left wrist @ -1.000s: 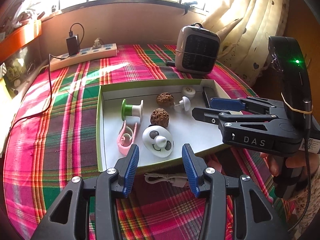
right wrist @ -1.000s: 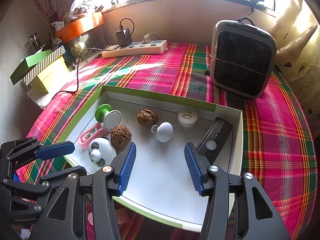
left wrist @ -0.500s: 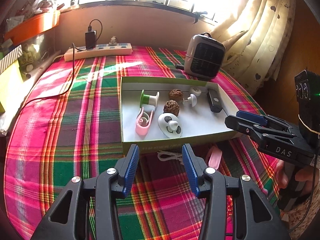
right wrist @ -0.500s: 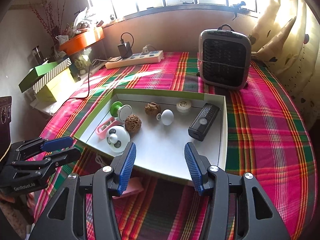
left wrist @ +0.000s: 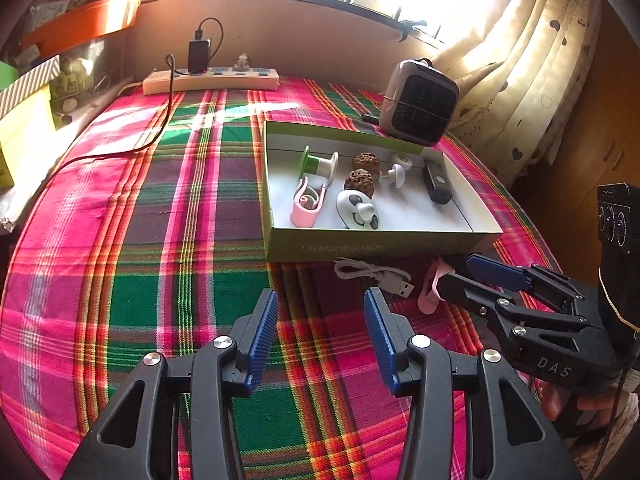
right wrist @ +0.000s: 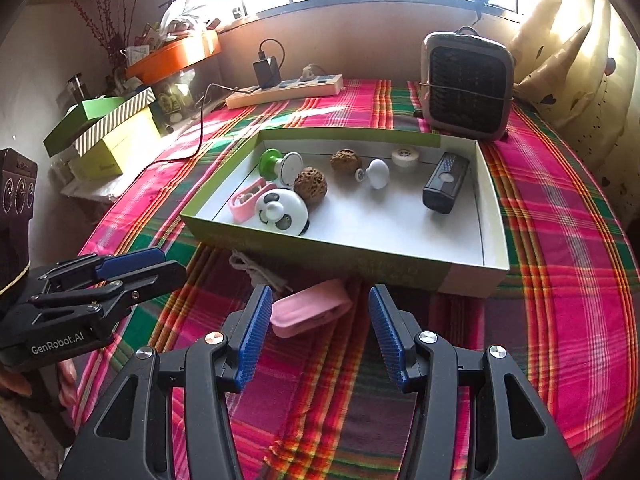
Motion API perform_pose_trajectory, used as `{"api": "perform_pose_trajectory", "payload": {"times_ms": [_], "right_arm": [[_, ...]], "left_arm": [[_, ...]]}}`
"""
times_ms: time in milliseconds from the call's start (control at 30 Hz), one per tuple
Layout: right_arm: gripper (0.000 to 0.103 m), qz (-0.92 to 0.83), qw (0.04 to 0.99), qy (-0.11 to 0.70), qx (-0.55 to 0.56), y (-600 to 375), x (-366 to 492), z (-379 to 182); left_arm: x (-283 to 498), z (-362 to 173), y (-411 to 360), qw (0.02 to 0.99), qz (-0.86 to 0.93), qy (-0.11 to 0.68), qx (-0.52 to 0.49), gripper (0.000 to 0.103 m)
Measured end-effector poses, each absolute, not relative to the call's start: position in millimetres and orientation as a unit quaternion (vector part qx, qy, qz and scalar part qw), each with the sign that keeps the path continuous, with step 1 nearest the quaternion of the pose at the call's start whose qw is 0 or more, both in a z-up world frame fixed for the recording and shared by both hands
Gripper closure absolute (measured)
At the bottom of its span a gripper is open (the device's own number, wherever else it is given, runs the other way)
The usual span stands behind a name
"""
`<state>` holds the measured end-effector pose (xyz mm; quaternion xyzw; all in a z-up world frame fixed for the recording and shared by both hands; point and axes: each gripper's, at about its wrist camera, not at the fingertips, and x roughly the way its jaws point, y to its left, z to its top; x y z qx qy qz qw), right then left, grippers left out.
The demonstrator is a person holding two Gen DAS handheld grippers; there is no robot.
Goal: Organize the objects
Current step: 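Withdraw both tools from the box toward the pink clip and white USB cable, then grasp the pink plastic clip with the right gripper while the left gripper approaches the cable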
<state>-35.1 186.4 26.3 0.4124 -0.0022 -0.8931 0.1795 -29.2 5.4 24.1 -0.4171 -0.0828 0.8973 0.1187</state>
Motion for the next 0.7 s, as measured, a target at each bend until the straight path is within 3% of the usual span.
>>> {"api": "perform_pose_trajectory", "payload": {"times_ms": [433, 700], "right_arm": [[0.042, -0.894, 0.128, -0.029, 0.428, 187.6, -44.5, 17.6], [0.042, -0.896, 0.091, 0.019, 0.435, 191.1, -36.1, 22.3]], "left_arm": [[-30.9, 15.8, -0.3, 0.128, 0.893, -0.084, -0.424, 0.06], [-40.3, 14.3, 3.2, 0.145, 0.89, -0.081, -0.425, 0.06]]}}
